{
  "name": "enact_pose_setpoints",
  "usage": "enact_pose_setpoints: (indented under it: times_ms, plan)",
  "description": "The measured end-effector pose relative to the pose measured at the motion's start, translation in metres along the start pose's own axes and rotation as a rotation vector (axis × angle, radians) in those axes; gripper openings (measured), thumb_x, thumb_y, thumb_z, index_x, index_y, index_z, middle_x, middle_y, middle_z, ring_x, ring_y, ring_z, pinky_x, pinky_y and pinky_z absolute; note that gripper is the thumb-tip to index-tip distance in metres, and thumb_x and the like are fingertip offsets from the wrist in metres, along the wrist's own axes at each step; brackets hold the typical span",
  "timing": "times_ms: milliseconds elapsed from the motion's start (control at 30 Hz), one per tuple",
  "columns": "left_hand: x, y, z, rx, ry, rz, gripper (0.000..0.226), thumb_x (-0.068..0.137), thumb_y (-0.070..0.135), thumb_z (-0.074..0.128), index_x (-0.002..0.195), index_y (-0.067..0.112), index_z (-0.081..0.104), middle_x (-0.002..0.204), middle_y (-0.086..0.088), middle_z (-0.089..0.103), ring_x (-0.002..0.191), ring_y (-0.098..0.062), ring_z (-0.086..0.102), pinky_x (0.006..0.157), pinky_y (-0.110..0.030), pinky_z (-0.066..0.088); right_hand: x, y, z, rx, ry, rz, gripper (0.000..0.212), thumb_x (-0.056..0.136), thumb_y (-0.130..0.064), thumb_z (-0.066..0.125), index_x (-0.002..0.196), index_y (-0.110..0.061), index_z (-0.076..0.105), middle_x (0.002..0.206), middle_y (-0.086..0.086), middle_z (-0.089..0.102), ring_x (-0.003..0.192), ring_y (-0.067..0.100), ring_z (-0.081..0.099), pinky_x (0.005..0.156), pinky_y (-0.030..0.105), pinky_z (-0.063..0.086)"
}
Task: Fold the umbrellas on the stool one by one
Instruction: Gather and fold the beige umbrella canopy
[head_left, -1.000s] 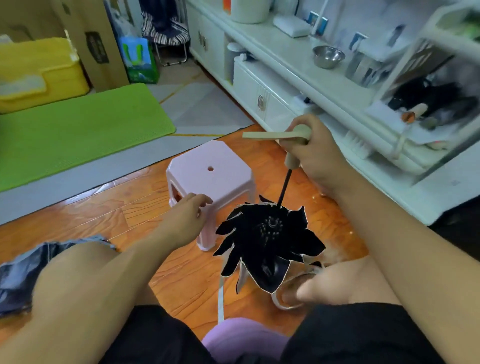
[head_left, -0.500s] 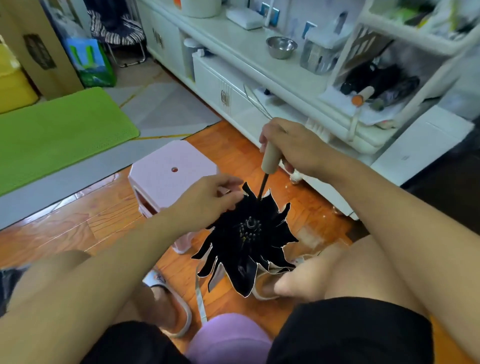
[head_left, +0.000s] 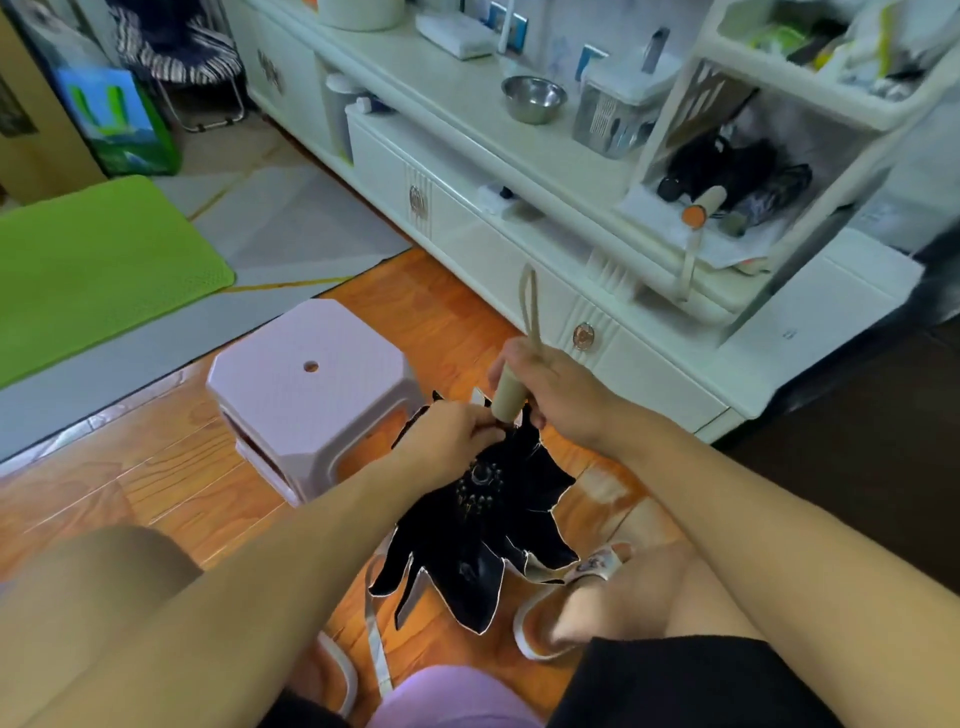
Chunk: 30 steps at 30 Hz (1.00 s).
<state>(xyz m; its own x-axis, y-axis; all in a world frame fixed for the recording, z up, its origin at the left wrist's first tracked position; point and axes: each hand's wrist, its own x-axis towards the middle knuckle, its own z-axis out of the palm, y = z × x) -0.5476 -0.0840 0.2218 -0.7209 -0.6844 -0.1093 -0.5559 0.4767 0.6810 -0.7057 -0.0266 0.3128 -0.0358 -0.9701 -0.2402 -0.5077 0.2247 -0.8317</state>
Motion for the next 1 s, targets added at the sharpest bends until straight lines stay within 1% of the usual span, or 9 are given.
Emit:
enact_pose_setpoints:
  times_ms: [100, 167, 333, 467, 567, 633, 733, 833, 1000]
  plan:
    - [0.001, -0.027, 0.019, -0.122, -0.032, -0.094, 0.021, 0.101, 0.033, 0.060, 0.117, 0.030, 0.074, 0.098, 0.013, 0.074, 0.080, 0.002, 0.061, 0.084, -0.026, 0.051, 0.013, 0.033, -0.001, 0.015, -0.005, 0.042, 0.050, 0.105, -0.056, 0.027, 0.094, -0.025, 0.065, 0.101, -0.001, 0.066, 0.081, 0.021, 0.058, 0.065, 0.035, 0.050]
    - [-0.001, -0.043, 0.027, -0.213, -0.017, -0.175, 0.037, 0.099, 0.041, 0.062, 0.134, 0.030, 0.065, 0.120, 0.013, 0.071, 0.095, 0.008, 0.062, 0.094, -0.021, 0.050, 0.017, 0.053, -0.007, 0.085, 0.045, 0.096, 0.052, 0.110, -0.046, 0.027, 0.099, -0.014, 0.066, 0.094, -0.002, 0.067, 0.070, 0.013, 0.053, 0.061, 0.030, 0.047]
    - [-0.001, -0.099, 0.041, -0.057, -0.069, -0.285, 0.077, 0.088, 0.059, 0.067, 0.154, 0.030, 0.038, 0.156, 0.001, 0.042, 0.144, -0.020, 0.039, 0.120, -0.038, 0.031, 0.032, 0.091, -0.020, 0.206, 0.114, 0.170, 0.058, 0.111, -0.039, 0.025, 0.103, 0.002, 0.064, 0.079, -0.009, 0.069, 0.055, 0.012, 0.040, 0.055, 0.028, 0.042]
    - [-0.019, -0.127, 0.066, -0.087, -0.282, -0.547, 0.102, 0.085, 0.061, 0.069, 0.162, 0.035, 0.007, 0.167, -0.012, 0.011, 0.155, -0.034, 0.009, 0.124, -0.050, 0.021, 0.039, 0.118, -0.002, 0.183, 0.085, 0.186, 0.057, 0.110, -0.046, 0.022, 0.093, -0.017, 0.068, 0.102, 0.023, 0.064, 0.062, 0.025, 0.041, 0.062, 0.041, 0.042]
    - [-0.028, -0.139, 0.097, -0.141, -0.297, -0.554, 0.086, 0.095, 0.039, 0.068, 0.161, 0.032, 0.015, 0.165, -0.007, 0.024, 0.152, -0.025, 0.023, 0.121, -0.038, 0.026, 0.046, 0.138, 0.012, 0.156, 0.088, 0.183, 0.055, 0.109, -0.049, 0.022, 0.089, -0.025, 0.067, 0.103, 0.032, 0.060, 0.064, 0.026, 0.040, 0.061, 0.043, 0.041]
    - [-0.025, -0.144, 0.110, -0.096, -0.203, -0.566, 0.060, 0.100, 0.026, 0.062, 0.155, 0.021, 0.038, 0.153, -0.007, 0.047, 0.141, -0.025, 0.044, 0.116, -0.037, 0.037, 0.052, 0.146, 0.019, 0.162, 0.098, 0.196, 0.053, 0.109, -0.047, 0.023, 0.088, -0.025, 0.067, 0.100, 0.027, 0.062, 0.062, 0.020, 0.042, 0.063, 0.039, 0.040]
    - [-0.018, -0.149, 0.113, 0.010, -0.083, -0.583, 0.021, 0.101, 0.021, 0.056, 0.112, 0.013, 0.072, 0.108, -0.006, 0.074, 0.101, -0.025, 0.068, 0.090, -0.041, 0.056, 0.056, 0.156, 0.032, 0.160, 0.078, 0.230, 0.052, 0.110, -0.042, 0.023, 0.095, -0.019, 0.066, 0.087, 0.001, 0.061, 0.063, -0.003, 0.051, 0.068, 0.020, 0.039]
    - [-0.018, -0.153, 0.106, 0.038, 0.018, -0.607, 0.020, 0.100, 0.022, 0.058, 0.094, 0.015, 0.076, 0.091, -0.001, 0.075, 0.086, -0.019, 0.068, 0.081, -0.041, 0.057, 0.058, 0.169, 0.059, 0.204, 0.017, 0.232, 0.050, 0.110, -0.043, 0.024, 0.098, -0.014, 0.064, 0.083, -0.003, 0.058, 0.058, -0.010, 0.051, 0.061, 0.012, 0.034]
    - [-0.022, -0.160, 0.103, -0.061, 0.067, -0.665, 0.022, 0.102, 0.022, 0.058, 0.102, 0.021, 0.079, 0.094, 0.011, 0.074, 0.085, -0.008, 0.067, 0.081, -0.031, 0.057, 0.065, 0.188, 0.095, 0.222, -0.002, 0.237, 0.045, 0.100, -0.050, 0.027, 0.095, -0.019, 0.060, 0.088, 0.000, 0.057, 0.058, -0.009, 0.049, 0.055, 0.011, 0.038]
